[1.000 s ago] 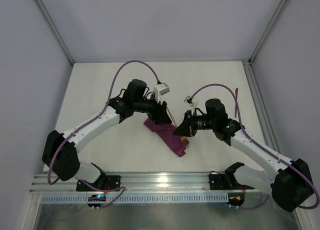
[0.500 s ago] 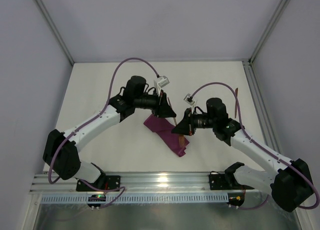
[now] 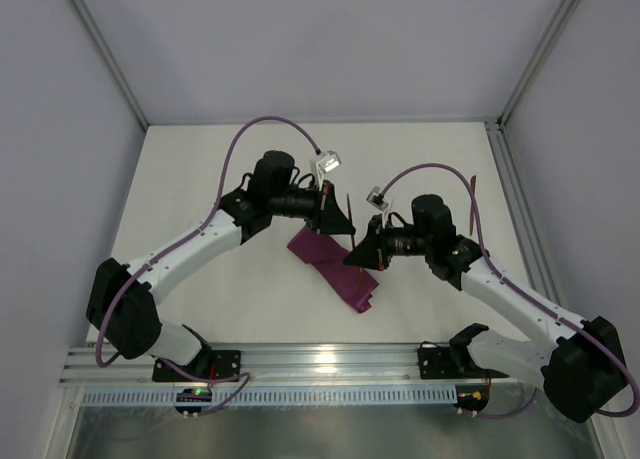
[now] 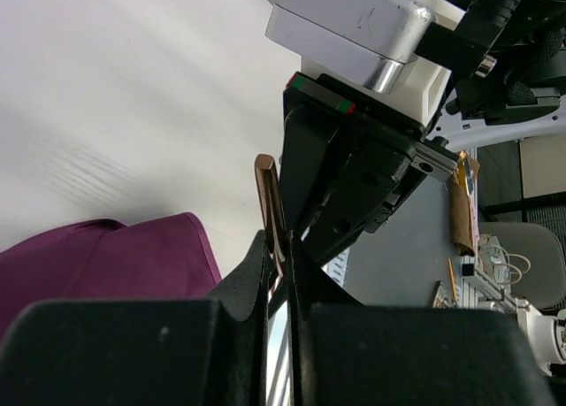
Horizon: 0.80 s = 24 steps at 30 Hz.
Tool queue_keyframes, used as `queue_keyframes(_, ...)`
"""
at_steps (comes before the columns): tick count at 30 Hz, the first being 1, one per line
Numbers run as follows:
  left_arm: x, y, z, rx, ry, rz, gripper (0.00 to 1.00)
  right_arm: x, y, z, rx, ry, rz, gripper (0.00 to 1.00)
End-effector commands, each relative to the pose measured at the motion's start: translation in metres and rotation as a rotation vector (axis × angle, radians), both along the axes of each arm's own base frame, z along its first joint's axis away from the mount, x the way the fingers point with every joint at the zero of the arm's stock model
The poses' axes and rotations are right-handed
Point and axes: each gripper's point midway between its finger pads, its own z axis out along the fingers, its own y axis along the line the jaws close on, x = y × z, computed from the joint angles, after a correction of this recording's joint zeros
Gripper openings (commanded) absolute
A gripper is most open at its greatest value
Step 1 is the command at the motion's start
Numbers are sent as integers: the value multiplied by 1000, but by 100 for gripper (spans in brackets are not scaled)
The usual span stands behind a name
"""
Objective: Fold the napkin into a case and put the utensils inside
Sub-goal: Pass from the right arm to the left
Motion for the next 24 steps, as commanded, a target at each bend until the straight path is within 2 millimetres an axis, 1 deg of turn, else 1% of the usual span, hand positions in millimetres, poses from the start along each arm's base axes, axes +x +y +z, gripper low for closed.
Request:
queue_keyframes(1, 15, 5, -9, 29, -33, 48, 0, -4, 3, 28, 50, -40, 38, 3)
queue_keyframes(3, 15, 5, -7, 25, -45, 41, 2, -2, 2, 26, 35, -47, 25, 3)
queue_keyframes(4, 14, 6, -7, 28, -47, 37, 16, -1, 1, 26, 33, -50, 21, 3)
queue_keyframes(5, 13, 6, -6, 29, -62, 28, 26, -1, 2, 26, 30, -50, 22, 3)
queue_keyframes(7, 12, 7, -5, 32, -67, 23, 44, -3, 3, 26, 33, -46, 37, 3)
queue_keyframes(10, 13, 5, -3, 18, -74, 13, 47, -5, 5, 26, 40, -32, 66, 3)
queue_keyframes(12, 14, 4, -3, 12, -74, 12, 46, -4, 6, 26, 38, -33, 71, 3)
queue_keyframes(14, 16, 1, -4, 9, -75, 5, 46, -7, 7, 30, 48, -38, 100, 3)
queue_keyframes(16, 14, -2, -6, -3, -58, -15, 48, -8, 8, 31, 54, -35, 114, 3)
queue_keyframes(19, 15, -7, -2, -34, -45, -25, 48, -6, 8, 26, 39, -30, 108, 3)
queue_keyframes(20, 16, -8, -1, -41, -50, -24, 45, -5, 8, 24, 36, -29, 106, 3)
queue_keyframes(21, 17, -9, 0, -43, -52, -24, 35, -4, 9, 24, 37, -29, 106, 3)
queue_keyframes(23, 16, -9, -1, -42, -40, -26, 25, -2, 10, 23, 35, -27, 103, 3)
queue_keyframes(24, 16, -9, 0, -45, -39, -26, 14, -1, 10, 23, 34, -27, 103, 3)
